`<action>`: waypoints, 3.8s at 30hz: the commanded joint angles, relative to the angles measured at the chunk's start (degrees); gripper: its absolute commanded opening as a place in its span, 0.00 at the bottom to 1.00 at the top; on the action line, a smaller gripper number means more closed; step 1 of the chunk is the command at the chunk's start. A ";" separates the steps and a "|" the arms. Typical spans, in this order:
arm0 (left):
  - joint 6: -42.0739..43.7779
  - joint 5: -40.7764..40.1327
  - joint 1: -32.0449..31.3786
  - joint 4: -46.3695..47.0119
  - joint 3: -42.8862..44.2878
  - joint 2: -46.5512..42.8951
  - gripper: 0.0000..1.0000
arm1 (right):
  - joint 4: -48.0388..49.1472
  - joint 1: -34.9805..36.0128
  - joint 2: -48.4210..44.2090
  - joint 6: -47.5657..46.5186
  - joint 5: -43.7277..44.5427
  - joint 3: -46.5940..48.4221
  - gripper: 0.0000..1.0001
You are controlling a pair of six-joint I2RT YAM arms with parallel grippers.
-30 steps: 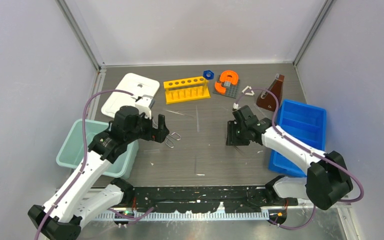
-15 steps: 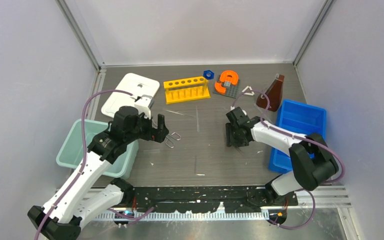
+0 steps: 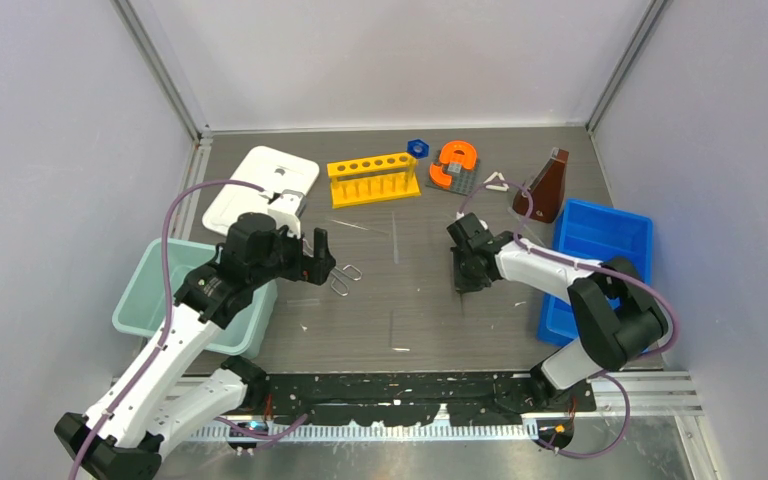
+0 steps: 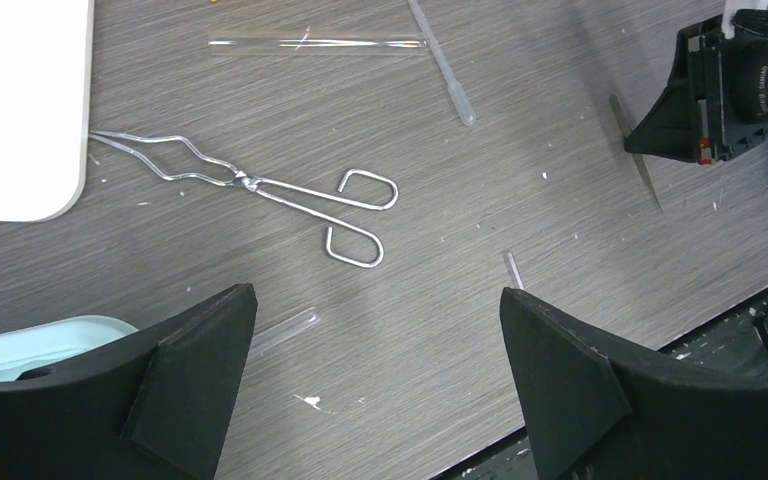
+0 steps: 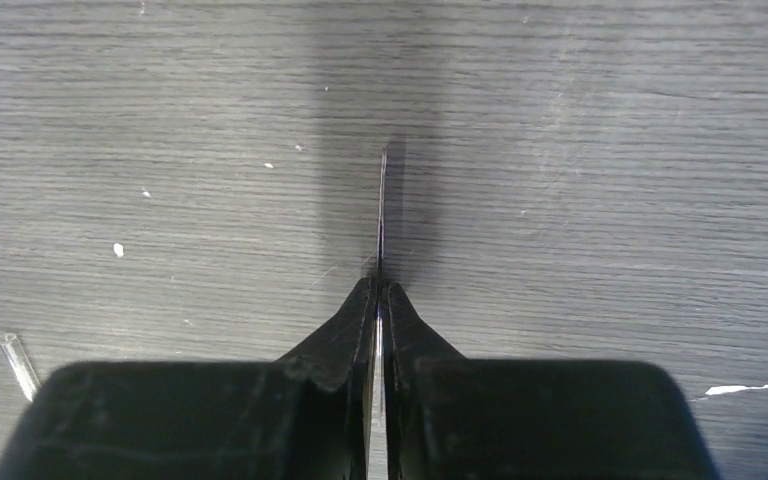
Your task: Organize the chemistry lab equipment
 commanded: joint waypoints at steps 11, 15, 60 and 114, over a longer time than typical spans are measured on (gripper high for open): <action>-2.23 3.08 -0.32 -0.62 4.88 2.93 0.95 | 16.73 2.05 -13.83 6.50 -17.79 -5.67 0.06; -6.94 10.99 -0.36 2.81 4.77 3.09 0.93 | 28.49 2.93 -18.39 12.05 -26.18 -8.97 0.06; -29.32 34.48 -0.37 36.30 -8.61 7.13 0.00 | 58.04 16.11 -22.22 26.19 -28.28 -16.15 0.38; -40.85 -55.26 25.43 -18.08 0.30 5.10 0.00 | 1.18 16.02 -55.41 9.31 13.38 -16.37 0.99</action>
